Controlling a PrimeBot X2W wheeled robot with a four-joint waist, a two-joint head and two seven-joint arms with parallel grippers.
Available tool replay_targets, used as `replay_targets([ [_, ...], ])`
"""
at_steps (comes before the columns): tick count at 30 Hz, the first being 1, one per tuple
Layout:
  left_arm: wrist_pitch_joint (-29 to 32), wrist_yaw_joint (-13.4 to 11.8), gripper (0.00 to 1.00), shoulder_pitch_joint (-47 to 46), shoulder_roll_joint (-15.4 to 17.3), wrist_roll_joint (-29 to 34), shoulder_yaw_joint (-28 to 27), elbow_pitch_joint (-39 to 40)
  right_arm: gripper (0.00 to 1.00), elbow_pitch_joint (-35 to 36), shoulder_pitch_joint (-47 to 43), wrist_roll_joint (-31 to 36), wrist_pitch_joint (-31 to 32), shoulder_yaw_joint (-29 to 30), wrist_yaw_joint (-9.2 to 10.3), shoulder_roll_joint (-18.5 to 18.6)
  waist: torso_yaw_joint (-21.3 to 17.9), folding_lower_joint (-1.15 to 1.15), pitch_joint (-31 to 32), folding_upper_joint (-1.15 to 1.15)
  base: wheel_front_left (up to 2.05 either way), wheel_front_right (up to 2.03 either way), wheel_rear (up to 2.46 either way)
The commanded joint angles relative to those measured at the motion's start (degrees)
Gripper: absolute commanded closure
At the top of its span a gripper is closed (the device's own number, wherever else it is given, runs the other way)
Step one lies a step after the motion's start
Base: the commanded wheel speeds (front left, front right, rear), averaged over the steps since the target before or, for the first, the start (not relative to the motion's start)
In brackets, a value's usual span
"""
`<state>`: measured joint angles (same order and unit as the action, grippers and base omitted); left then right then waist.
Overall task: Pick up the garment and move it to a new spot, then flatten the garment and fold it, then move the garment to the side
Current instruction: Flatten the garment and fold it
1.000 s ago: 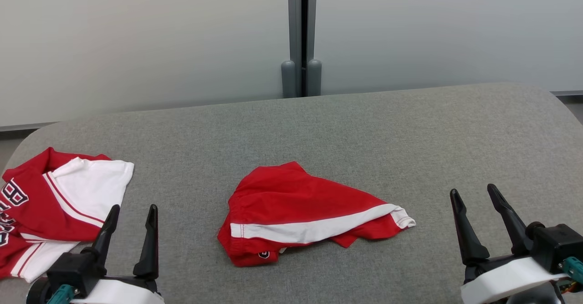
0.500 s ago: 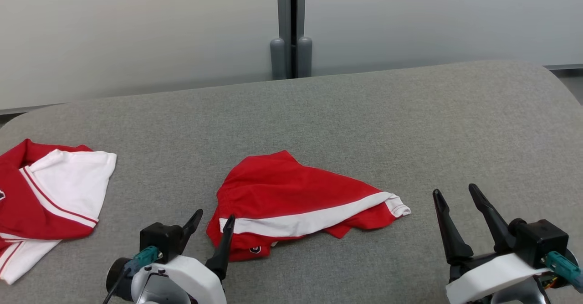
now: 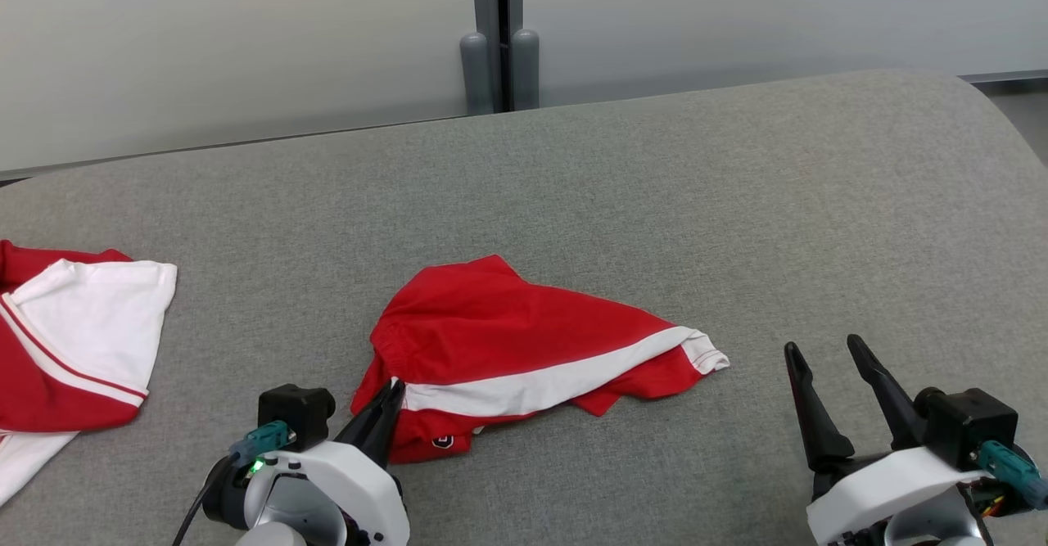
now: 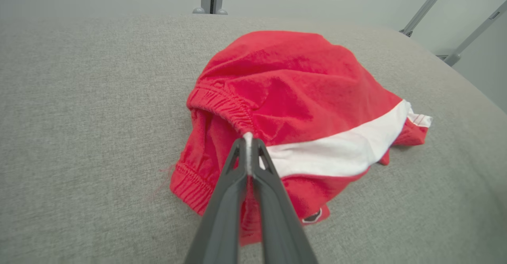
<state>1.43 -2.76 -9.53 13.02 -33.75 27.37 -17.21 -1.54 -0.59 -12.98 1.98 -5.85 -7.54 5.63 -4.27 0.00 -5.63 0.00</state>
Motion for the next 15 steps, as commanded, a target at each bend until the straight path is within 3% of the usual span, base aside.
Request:
replay_targets([
  [1, -0.37, 0.32, 1.00, -1.14, 0.25, 0.15, -0.10, 0.01, 0.00, -0.77, 0.97, -0.11, 0.26, 0.35, 0.10, 0.31, 0.26, 0.00, -0.30, 0.00, 0.00, 0.00, 0.00],
  [15, -2.09, 1.23, 1.00, -6.48, -0.37, 1.87, 1.08, 2.48, 0.00, -17.21, 9.77, -4.26, -0.25, -3.43, 0.07, 2.20, 4.27, 0.00, -7.28, 0.00, 0.00, 0.00, 0.00],
])
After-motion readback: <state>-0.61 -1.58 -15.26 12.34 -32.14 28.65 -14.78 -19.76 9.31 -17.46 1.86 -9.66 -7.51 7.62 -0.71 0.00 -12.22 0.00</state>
